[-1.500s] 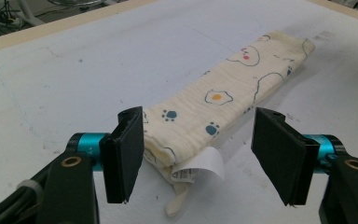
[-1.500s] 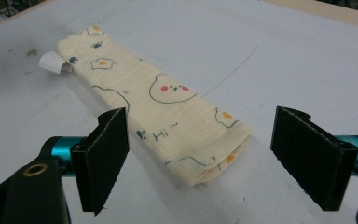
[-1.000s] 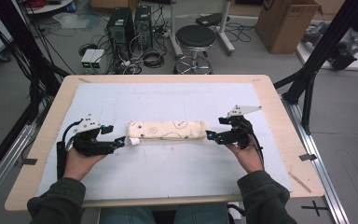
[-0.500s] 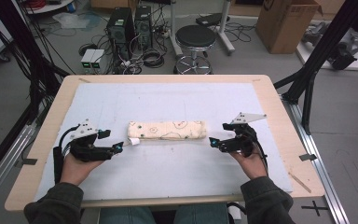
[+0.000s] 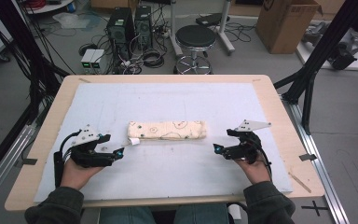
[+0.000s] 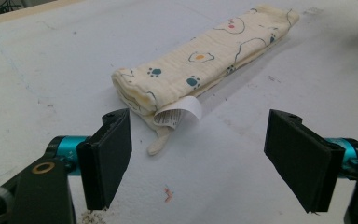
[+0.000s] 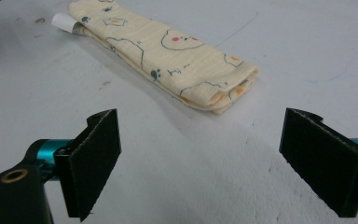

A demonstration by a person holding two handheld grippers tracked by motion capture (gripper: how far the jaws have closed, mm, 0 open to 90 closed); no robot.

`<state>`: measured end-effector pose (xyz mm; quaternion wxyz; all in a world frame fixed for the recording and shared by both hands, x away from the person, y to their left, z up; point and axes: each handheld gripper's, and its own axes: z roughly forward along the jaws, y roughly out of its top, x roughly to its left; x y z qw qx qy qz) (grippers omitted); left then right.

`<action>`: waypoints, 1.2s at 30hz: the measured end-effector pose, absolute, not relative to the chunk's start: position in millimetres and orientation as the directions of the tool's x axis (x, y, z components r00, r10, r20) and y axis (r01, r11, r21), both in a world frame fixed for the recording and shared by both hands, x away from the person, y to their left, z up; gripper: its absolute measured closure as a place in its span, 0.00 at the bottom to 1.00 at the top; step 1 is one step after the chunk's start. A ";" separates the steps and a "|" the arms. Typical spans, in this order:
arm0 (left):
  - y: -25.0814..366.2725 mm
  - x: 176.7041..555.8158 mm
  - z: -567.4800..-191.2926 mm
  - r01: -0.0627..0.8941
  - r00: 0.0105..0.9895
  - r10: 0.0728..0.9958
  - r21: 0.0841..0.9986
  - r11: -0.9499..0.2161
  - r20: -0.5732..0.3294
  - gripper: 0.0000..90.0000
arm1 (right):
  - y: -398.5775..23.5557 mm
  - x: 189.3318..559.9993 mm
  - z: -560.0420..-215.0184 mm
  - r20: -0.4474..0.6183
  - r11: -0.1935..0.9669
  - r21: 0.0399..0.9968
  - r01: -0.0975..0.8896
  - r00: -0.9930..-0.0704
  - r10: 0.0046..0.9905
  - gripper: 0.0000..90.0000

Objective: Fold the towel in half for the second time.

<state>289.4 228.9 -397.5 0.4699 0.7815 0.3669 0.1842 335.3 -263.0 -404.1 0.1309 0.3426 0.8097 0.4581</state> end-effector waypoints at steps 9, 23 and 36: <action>233.2 280.5 -405.2 0.407 0.660 0.748 0.870 -0.279 -0.069 0.26 | -273.9 325.7 -407.7 0.099 0.339 0.832 0.439 -0.719 0.688 0.13; 235.6 265.0 -411.3 0.397 0.662 0.748 0.868 -0.298 -0.046 0.25 | -290.8 310.2 -415.0 0.115 0.317 0.832 0.456 -0.700 0.705 0.13; 238.4 249.7 -414.9 0.398 0.645 0.764 0.869 -0.295 -0.036 0.24 | -301.4 295.6 -418.1 0.110 0.302 0.841 0.448 -0.689 0.716 0.13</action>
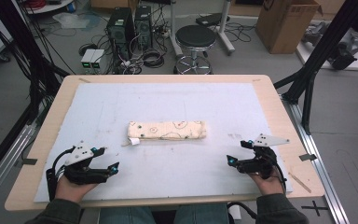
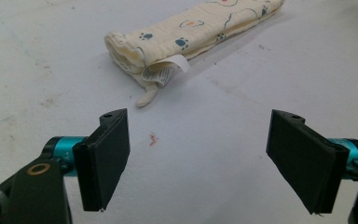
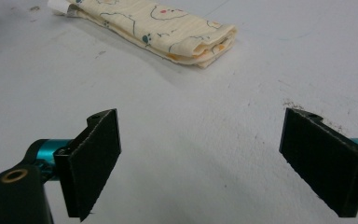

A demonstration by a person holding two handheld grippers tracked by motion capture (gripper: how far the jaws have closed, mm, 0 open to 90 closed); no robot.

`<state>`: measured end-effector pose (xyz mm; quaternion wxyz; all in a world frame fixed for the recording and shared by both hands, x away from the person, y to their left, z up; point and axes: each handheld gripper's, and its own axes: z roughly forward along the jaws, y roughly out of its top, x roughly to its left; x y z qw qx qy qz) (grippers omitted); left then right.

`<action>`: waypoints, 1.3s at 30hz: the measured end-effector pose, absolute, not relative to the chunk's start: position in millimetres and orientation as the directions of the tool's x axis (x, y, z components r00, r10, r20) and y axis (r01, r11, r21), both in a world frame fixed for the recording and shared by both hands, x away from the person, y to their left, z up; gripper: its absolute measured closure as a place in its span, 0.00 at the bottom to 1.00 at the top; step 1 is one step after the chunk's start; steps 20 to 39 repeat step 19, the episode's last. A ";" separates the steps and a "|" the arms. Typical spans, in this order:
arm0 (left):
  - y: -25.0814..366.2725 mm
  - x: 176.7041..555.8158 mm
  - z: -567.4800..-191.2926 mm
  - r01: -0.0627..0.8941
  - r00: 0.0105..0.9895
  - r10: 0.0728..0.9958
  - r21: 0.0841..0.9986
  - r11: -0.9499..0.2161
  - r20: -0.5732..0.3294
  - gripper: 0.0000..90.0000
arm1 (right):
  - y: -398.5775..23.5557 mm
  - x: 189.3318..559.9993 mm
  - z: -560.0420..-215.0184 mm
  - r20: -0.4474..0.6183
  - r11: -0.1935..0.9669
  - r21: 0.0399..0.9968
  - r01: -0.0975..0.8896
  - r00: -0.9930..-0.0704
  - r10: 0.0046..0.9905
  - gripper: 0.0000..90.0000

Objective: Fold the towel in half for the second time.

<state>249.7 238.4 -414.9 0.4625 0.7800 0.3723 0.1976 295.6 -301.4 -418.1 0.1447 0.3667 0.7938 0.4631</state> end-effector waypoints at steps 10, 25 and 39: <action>238.7 249.1 -417.8 0.400 0.635 0.772 0.868 -0.295 -0.031 0.24 | -305.5 286.8 -421.0 0.110 0.300 0.844 0.445 -0.690 0.715 0.13; 240.4 250.9 -419.4 0.394 0.638 0.770 0.868 -0.304 -0.020 0.24 | -299.3 288.9 -423.1 0.098 0.323 0.837 0.441 -0.703 0.705 0.13; 240.4 250.9 -419.4 0.394 0.638 0.770 0.868 -0.304 -0.020 0.24 | -299.3 288.9 -423.1 0.098 0.323 0.837 0.441 -0.703 0.705 0.13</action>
